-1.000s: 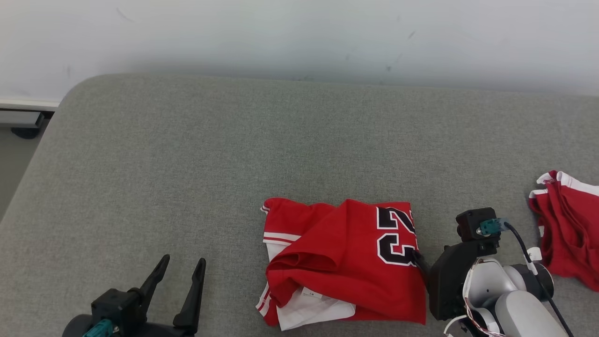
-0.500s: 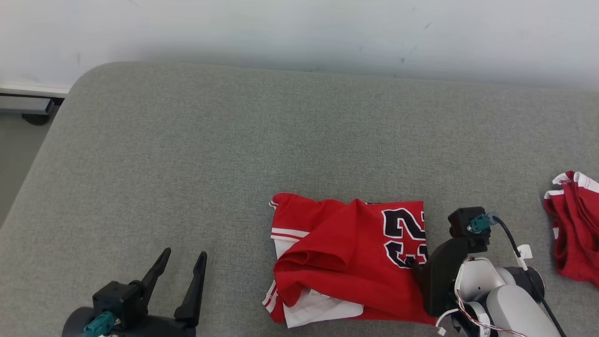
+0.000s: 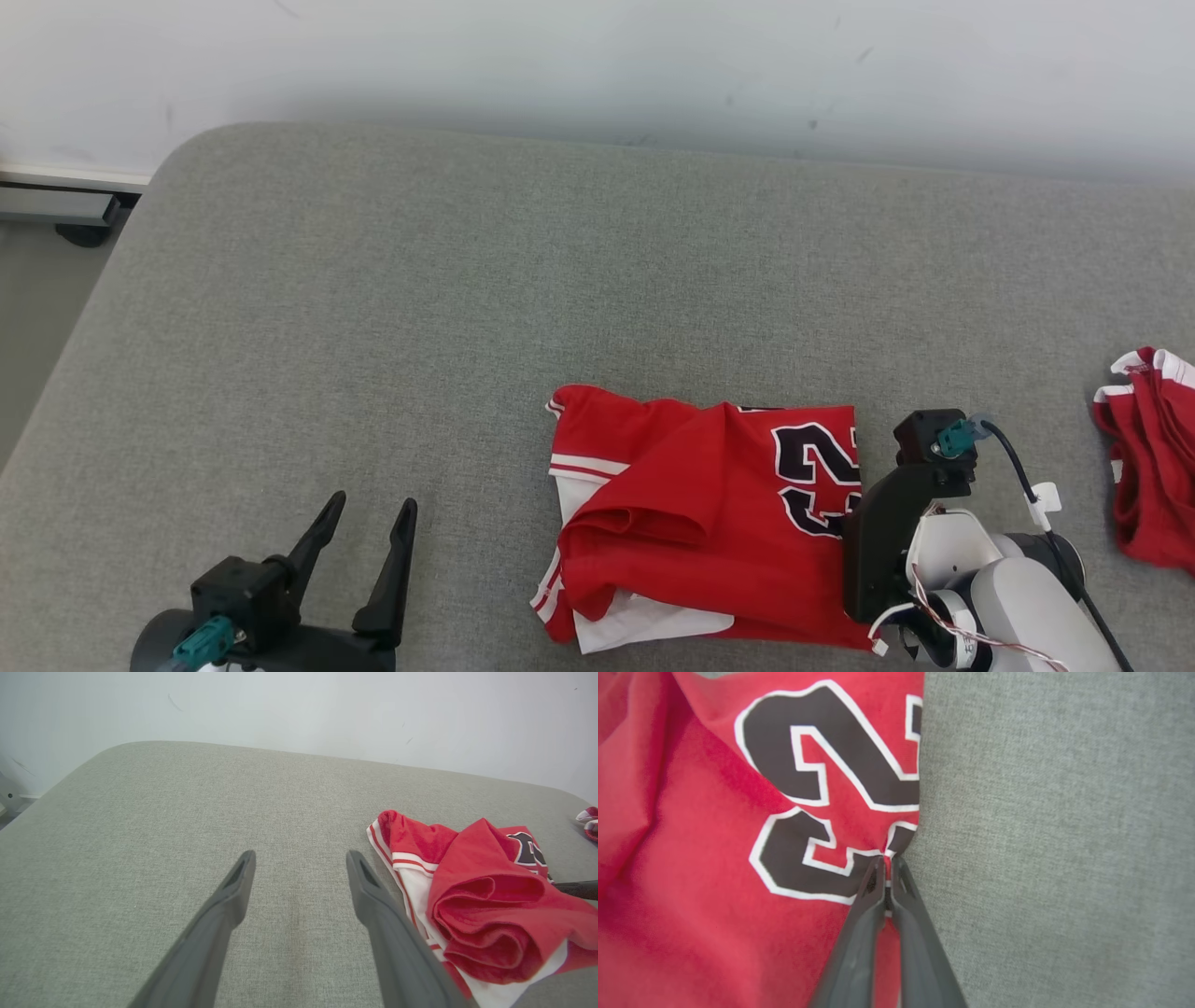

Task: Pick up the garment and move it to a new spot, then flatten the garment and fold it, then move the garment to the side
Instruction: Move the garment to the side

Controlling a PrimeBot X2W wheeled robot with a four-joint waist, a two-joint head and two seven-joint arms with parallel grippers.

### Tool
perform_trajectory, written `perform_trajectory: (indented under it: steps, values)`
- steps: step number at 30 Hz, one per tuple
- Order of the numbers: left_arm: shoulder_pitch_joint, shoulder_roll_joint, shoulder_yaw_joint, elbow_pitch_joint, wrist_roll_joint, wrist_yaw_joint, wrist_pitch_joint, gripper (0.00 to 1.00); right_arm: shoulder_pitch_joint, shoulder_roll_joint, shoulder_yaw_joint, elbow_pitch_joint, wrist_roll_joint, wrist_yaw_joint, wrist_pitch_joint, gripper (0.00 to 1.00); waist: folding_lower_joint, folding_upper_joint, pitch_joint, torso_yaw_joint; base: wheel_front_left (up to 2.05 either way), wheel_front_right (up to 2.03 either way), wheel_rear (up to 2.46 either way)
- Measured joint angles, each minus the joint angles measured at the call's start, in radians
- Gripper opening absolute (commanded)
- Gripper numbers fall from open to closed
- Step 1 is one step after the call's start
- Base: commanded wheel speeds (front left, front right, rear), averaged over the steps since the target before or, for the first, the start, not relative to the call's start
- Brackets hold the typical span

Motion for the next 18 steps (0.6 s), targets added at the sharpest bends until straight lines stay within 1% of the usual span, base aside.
perform_trajectory:
  steps: [5, 9, 14, 15, 18]
  values:
    - [-0.001, -0.003, -0.002, 0.013, 0.000, 0.000, 0.000, 1.00, -0.013, -0.008, 0.002, 0.009, 0.002, 0.000, 0.024, 0.00, 0.0000, 0.0000, -0.014, 0.005, 0.00, 0.00, 0.00]
    - [0.001, -0.003, -0.002, 0.023, 0.000, 0.000, 0.000, 1.00, -0.030, -0.046, 0.007, -0.027, -0.007, 0.003, 0.035, 0.00, 0.0000, 0.0001, -0.031, 0.006, 0.00, 0.00, 0.00]
    - [0.006, -0.004, -0.003, 0.030, -0.001, 0.000, -0.002, 1.00, -0.053, -0.109, 0.007, -0.108, -0.027, 0.028, 0.071, 0.00, -0.0001, 0.0001, -0.054, 0.007, 0.00, 0.00, 0.00]
    - [0.007, -0.005, -0.003, 0.031, -0.002, 0.000, -0.002, 1.00, -0.053, -0.118, 0.007, -0.122, -0.029, 0.030, 0.079, 0.00, -0.0001, 0.0001, -0.059, 0.006, 0.00, 0.00, 0.00]
    - [0.017, -0.005, -0.004, 0.033, -0.003, 0.000, -0.007, 1.00, -0.053, -0.138, -0.010, -0.164, -0.022, 0.048, 0.108, 0.00, -0.0001, 0.0001, -0.073, 0.005, 0.00, 0.00, 0.00]
